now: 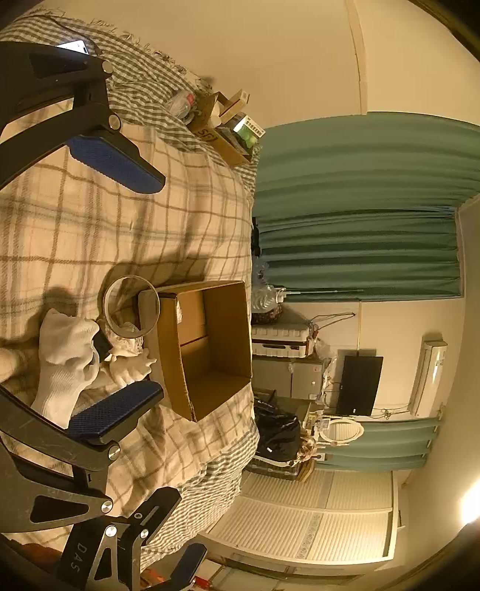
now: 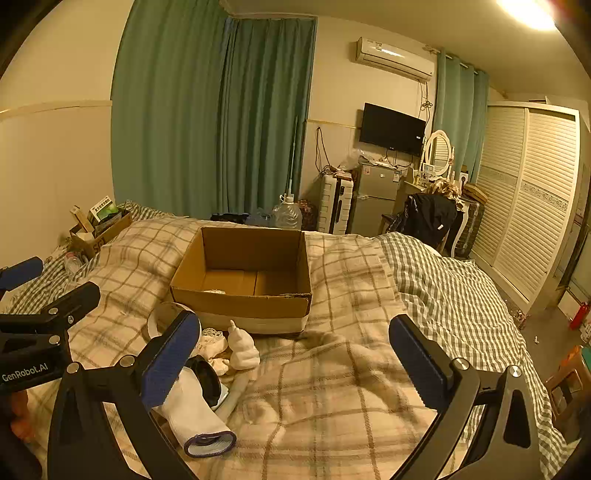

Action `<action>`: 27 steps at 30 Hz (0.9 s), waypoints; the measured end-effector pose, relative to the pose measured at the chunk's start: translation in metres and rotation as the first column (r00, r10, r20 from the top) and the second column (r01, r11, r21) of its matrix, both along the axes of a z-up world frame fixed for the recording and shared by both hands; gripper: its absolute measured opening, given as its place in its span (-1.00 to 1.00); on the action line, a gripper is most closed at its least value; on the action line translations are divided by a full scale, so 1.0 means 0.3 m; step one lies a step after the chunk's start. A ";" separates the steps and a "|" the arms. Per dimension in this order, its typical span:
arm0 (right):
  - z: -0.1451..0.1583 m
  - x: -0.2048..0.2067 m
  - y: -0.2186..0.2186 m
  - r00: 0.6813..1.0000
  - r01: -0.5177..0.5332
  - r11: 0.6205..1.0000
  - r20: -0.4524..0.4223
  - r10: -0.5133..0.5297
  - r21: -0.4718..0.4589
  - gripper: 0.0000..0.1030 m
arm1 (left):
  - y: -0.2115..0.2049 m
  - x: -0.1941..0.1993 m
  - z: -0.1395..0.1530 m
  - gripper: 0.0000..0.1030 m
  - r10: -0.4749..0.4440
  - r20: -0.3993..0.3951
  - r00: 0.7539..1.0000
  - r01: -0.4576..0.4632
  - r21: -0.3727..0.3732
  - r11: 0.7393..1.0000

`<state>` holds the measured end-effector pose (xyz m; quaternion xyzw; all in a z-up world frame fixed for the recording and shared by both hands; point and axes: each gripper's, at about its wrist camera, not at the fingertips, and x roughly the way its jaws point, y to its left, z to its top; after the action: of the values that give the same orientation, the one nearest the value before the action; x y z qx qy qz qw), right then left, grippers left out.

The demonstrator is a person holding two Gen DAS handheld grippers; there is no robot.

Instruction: Organize objects

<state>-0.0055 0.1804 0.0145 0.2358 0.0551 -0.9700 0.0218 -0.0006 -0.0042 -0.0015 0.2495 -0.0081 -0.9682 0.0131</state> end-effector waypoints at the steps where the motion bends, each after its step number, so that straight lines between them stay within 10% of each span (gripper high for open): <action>1: 0.001 -0.001 -0.001 1.000 0.000 1.000 0.001 0.000 0.000 0.99 | 0.002 -0.001 0.000 1.00 -0.001 0.000 1.000 0.001 -0.005 1.000; 27: -0.025 -0.030 -0.016 1.000 -0.021 1.000 0.016 0.021 0.012 0.99 | 0.002 -0.026 0.003 1.00 -0.009 0.017 1.000 0.009 -0.012 1.000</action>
<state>-0.0144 0.1755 0.0069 0.2429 0.0631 -0.9675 0.0309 -0.0084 -0.0035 -0.0006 0.2575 -0.0152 -0.9661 0.0102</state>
